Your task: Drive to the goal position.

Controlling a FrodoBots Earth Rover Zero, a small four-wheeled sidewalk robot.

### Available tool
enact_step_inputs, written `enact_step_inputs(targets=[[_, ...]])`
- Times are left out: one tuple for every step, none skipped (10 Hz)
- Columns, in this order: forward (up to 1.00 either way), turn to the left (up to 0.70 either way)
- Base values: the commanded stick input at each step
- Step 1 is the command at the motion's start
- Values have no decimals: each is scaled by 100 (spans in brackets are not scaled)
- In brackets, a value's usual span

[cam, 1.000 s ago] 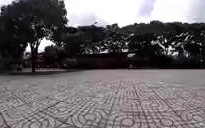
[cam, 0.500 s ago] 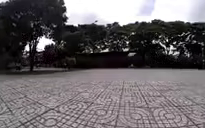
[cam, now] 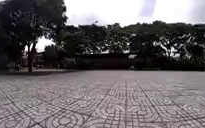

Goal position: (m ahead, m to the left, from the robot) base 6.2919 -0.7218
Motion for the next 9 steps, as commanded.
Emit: enact_step_inputs(targets=[[70, 0], [70, 0], [70, 0], [70, 0], [70, 0], [70, 0], [70, 0], [70, 0], [70, 0]])
